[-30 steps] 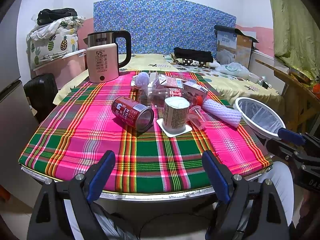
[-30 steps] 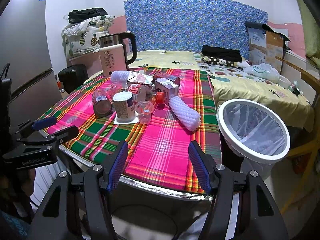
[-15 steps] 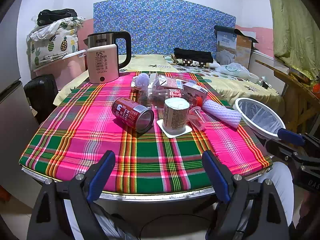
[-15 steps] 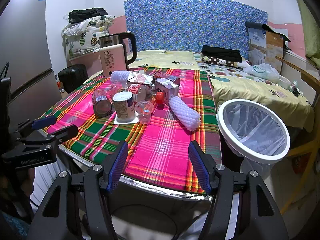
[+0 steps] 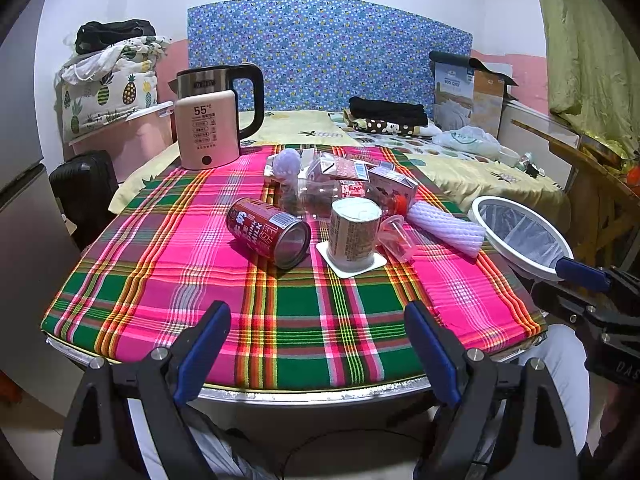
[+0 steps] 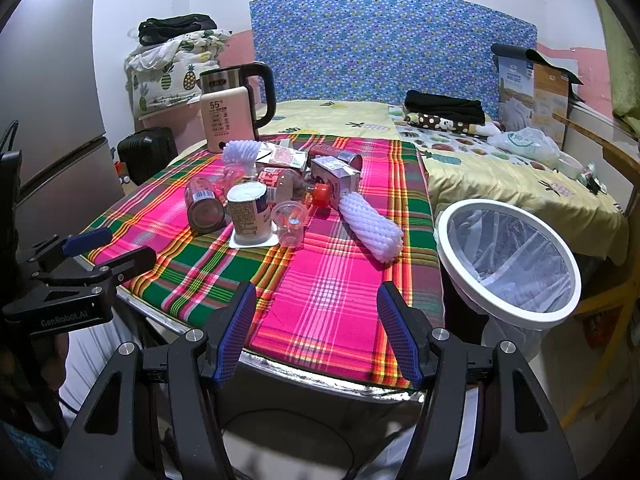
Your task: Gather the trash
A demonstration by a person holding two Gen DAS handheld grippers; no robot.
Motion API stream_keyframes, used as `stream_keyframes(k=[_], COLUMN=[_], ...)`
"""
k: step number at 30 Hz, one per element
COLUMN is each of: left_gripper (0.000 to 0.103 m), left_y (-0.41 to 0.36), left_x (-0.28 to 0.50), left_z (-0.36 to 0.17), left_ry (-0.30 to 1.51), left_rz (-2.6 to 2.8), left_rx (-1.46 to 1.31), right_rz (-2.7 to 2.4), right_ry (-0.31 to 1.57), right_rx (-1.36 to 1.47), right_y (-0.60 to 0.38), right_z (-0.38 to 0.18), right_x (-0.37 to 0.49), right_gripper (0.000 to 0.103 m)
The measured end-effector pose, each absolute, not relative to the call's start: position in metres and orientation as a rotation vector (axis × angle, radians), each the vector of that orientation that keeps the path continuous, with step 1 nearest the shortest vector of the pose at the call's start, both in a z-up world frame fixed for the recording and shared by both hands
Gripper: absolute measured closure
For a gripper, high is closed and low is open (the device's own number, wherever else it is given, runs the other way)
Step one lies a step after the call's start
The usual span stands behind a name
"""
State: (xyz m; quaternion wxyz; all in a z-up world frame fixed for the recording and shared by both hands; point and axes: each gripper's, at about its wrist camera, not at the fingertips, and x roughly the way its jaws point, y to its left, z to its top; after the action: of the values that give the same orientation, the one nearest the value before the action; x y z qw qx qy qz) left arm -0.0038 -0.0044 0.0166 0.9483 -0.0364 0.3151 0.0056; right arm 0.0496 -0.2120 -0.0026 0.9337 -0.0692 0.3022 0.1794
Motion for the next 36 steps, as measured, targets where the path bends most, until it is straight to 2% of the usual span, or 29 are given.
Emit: stream_keyframes(k=[17,36], left_gripper=[0.013,0.013], left_y=[0.006,0.029], left_x=[0.001,0.036], left_z=[0.023,0.001], left_ry=[0.647,0.685], left_rz=[0.012,0.056], left_rx=[-0.082,-0.113], right_rz=[0.387,0.402], right_ry=[0.618,0.646], right_rx=[-0.153,-0.174], right_y=[-0.208,-0.202], right_z=[-0.005,-0.013], right_x=[0.052,0.066], right_gripper=[0.039,0.039])
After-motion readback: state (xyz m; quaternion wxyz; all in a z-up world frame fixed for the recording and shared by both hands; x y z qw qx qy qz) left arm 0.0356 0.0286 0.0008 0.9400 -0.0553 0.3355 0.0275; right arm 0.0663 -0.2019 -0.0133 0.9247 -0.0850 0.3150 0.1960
